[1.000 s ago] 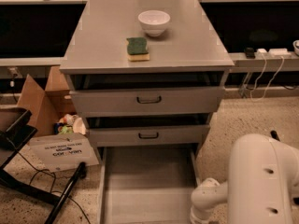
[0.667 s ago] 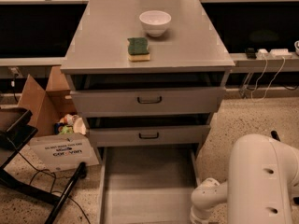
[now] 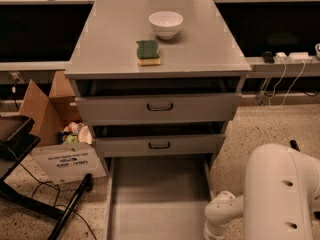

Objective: Open bottom drawer

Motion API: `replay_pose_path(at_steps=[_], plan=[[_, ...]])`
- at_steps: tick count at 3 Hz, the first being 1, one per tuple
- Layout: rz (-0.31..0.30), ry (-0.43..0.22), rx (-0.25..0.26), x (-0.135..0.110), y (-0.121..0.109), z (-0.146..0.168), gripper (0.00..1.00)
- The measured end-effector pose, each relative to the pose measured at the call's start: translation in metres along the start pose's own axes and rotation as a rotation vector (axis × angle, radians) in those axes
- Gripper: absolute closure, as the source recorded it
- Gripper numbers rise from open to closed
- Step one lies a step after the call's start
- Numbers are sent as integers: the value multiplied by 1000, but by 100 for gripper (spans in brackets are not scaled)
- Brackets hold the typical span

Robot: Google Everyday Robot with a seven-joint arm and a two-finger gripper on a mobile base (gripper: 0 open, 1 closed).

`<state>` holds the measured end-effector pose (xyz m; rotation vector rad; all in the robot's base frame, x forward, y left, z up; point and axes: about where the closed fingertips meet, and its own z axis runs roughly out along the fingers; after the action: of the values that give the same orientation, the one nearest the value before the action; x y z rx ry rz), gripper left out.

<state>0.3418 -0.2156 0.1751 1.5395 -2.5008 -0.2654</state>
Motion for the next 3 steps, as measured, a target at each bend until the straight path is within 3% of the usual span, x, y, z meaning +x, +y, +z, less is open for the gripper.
replay_pose_path(at_steps=[1, 2, 3], plan=[[-23, -61, 20, 11, 5, -19, 0], [-55, -184, 96, 41, 28, -71, 0], [-85, -255, 161, 78, 81, -122, 0]])
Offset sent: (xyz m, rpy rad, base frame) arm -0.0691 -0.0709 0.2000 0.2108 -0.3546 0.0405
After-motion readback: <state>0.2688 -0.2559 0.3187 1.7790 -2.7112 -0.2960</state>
